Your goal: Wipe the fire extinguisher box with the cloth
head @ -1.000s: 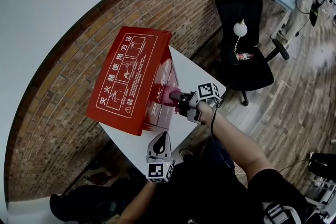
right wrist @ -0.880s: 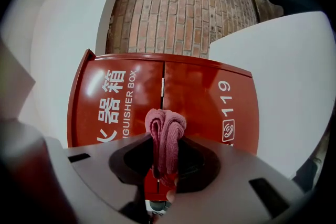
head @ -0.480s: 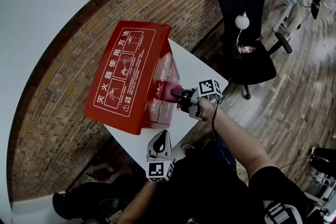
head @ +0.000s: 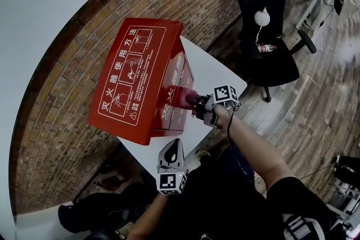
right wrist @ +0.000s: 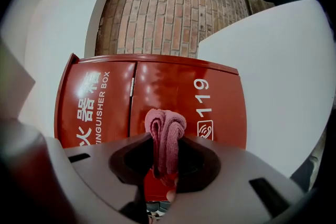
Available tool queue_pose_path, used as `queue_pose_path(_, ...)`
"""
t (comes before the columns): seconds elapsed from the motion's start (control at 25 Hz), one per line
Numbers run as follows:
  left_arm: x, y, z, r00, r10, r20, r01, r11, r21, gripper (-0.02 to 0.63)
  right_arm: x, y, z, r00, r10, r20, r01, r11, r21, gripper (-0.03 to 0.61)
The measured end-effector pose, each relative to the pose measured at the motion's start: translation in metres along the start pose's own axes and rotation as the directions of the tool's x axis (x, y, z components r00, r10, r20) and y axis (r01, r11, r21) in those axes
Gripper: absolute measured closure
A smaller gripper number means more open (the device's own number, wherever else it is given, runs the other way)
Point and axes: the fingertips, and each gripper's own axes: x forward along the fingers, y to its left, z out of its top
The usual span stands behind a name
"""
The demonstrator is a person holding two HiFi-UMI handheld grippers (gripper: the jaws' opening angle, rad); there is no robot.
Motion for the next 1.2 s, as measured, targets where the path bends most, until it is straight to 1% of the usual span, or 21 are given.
queue_pose_path(0.28,-0.003,0.005,-0.003,1.000,0.019,-0.011,-0.019,1.000,0.002,0.586,0.003,-0.028,-0.001,0.999,-0.043,-0.001,0.043,0.999,0.020,0.472)
queue_pose_path(0.48,-0.005,0.006,-0.007,0.999,0.025,-0.021,-0.025,1.000,0.007,0.586,0.005,-0.047,-0.002,0.997,-0.079,-0.005,0.079,0.997,0.017,0.472)
queue_pose_path(0.72,-0.008,0.008,-0.011,0.999,0.035,-0.030,-0.035,0.999,0.011,0.586,0.008,-0.065,-0.001,0.995,-0.101,0.002,0.101,0.994,0.030,0.472)
queue_pose_path(0.88,-0.010,0.010,-0.010,0.999,0.043,-0.023,-0.043,0.999,0.008,0.586,0.010,-0.085,0.000,0.990,-0.140,0.004,0.140,0.989,0.044,0.472)
queue_pose_path(1.04,-0.013,0.014,-0.018,0.998,0.054,-0.040,-0.054,0.998,0.011,0.586,0.013,-0.107,0.000,0.984,-0.179,0.001,0.178,0.982,0.057,0.472)
queue_pose_path(1.2,-0.016,0.017,-0.019,0.997,0.068,-0.042,-0.068,0.998,0.007,0.586,0.016,-0.126,0.001,0.978,-0.208,0.002,0.208,0.976,0.059,0.472)
